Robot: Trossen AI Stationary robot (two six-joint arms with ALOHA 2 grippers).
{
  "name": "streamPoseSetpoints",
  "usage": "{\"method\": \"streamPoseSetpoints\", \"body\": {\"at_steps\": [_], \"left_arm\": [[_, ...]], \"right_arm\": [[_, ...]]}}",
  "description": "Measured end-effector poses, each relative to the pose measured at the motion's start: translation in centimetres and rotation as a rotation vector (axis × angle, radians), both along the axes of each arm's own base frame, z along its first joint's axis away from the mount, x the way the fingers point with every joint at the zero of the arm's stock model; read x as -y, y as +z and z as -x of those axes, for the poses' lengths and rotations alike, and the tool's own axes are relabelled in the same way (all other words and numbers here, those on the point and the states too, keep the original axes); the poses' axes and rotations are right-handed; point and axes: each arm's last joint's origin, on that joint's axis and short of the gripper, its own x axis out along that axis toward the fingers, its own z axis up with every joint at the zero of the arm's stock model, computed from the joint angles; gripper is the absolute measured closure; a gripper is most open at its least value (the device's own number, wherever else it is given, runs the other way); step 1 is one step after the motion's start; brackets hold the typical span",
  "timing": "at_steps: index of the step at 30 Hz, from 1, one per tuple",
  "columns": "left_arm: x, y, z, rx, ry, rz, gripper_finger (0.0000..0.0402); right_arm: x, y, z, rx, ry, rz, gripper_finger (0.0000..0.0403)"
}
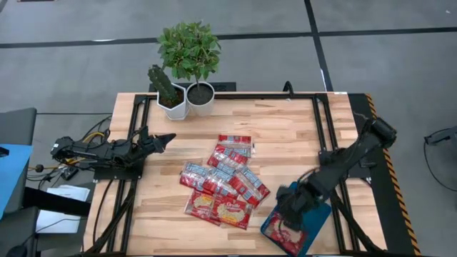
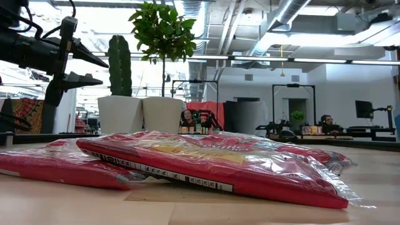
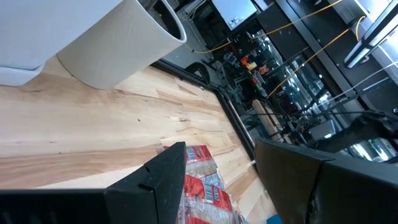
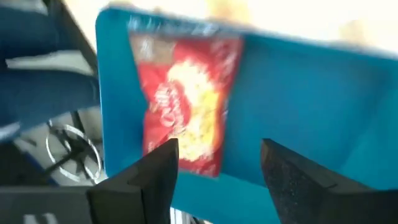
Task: Sort popcorn bags into baskets
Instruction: Put the red popcorn bag into the blue bin
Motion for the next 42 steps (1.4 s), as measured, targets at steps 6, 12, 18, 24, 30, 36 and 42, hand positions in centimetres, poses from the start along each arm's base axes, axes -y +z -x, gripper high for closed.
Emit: {"method": "streamPoseSetpoints", "body": {"at_steps": [6,12,18,24,30,36,42], "left_arm": [[0.0,0.0,0.0,0.0,-0.006,0.0,0.0219],[0.0,0.0,0.0,0.0,-0.013,0.0,0.0219],[0.1,0.0,-0.1,0.002,-0.042,0.0,0.0219],[0.1,0.0,-0.1,0.001,-0.049,-0.001,0.0219],[0.1,0.0,-0.1,-0.002,-0.06,-0.006,0.0219],[0.2,0.0,-0.1,-0.011,-0.064,-0.012,0.0219],[0.2,0.0,-0.2,-0.014,-0.085,-0.013,0.0219]], "right_arm": [[4.9,2.0,-0.5,0.098,-0.075,0.126,0.0166],[8.0,0.6,-3.2,0.123,-0.046,0.227,0.0179],[9.6,-2.5,-6.7,0.131,0.008,0.265,0.0177],[10.2,-5.9,-9.7,0.152,-0.001,0.268,0.0176],[10.3,-9.4,-11.2,0.103,-0.016,0.276,0.0179],[10.1,-12.0,-11.9,0.022,-0.041,0.273,0.0184],[9.8,-12.1,-12.0,0.025,-0.021,0.282,0.0309]]}}
